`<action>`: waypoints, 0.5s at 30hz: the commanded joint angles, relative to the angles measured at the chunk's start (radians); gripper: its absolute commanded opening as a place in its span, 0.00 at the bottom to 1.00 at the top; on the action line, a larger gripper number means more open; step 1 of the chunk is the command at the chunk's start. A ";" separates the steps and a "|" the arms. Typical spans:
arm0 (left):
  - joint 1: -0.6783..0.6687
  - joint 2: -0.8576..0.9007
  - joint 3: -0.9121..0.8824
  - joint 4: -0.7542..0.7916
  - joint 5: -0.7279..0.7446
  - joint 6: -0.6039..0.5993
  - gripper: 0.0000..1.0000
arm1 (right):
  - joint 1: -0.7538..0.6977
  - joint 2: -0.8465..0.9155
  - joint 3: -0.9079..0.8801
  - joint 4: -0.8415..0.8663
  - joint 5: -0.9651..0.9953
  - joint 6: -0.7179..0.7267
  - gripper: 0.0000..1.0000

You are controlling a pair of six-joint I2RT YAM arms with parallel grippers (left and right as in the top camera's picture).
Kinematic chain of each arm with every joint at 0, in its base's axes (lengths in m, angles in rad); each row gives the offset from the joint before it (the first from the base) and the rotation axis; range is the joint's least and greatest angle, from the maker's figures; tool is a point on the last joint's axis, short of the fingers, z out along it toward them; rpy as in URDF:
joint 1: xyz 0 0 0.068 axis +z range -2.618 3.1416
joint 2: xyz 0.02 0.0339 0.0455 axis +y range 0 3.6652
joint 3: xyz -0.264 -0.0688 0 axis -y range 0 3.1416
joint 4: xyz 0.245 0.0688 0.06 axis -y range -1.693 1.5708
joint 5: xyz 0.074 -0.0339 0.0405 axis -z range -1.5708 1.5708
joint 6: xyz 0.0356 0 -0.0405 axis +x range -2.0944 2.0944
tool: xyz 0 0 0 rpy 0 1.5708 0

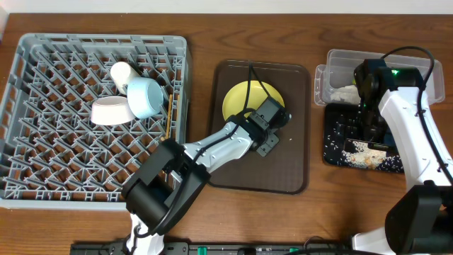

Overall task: Sort waste into correct bins and load items into the dishwasher
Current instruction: 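Grasp the yellow plate edge with the left gripper and lift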

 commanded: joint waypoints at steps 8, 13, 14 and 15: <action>0.000 -0.069 -0.043 -0.055 0.008 -0.050 0.07 | -0.011 0.001 0.002 0.002 0.007 0.010 0.99; 0.000 -0.204 -0.043 -0.061 0.009 -0.116 0.06 | -0.011 0.001 0.002 0.002 0.007 0.010 0.99; 0.000 -0.235 -0.043 -0.065 0.009 -0.131 0.06 | -0.011 0.001 0.002 0.002 0.007 0.010 0.99; 0.000 -0.269 -0.043 -0.071 0.009 -0.145 0.06 | -0.011 0.001 0.002 0.002 0.007 0.010 0.99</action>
